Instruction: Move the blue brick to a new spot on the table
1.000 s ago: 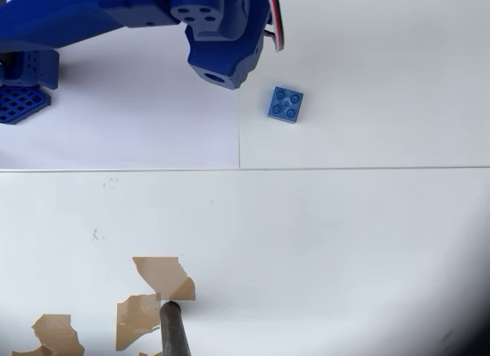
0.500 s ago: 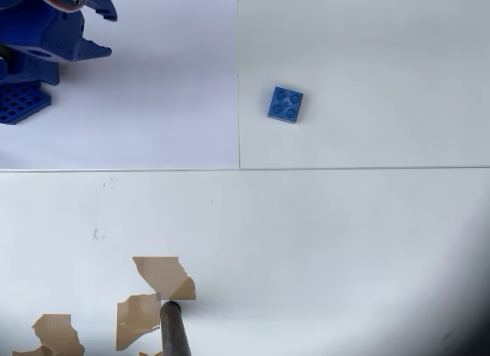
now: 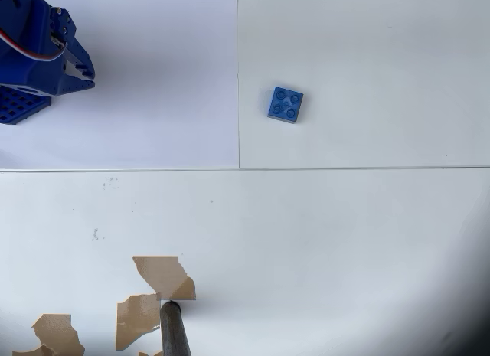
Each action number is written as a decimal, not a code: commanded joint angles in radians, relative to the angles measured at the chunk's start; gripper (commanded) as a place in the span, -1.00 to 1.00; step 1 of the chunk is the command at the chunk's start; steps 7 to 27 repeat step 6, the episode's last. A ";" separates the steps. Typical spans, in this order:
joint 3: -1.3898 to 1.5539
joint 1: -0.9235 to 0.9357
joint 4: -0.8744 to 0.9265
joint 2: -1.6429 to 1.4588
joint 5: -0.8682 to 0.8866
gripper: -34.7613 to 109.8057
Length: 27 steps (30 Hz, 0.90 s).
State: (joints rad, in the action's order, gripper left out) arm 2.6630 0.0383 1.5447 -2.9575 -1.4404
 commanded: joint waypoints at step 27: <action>0.158 0.044 -0.075 -0.181 -0.067 -0.52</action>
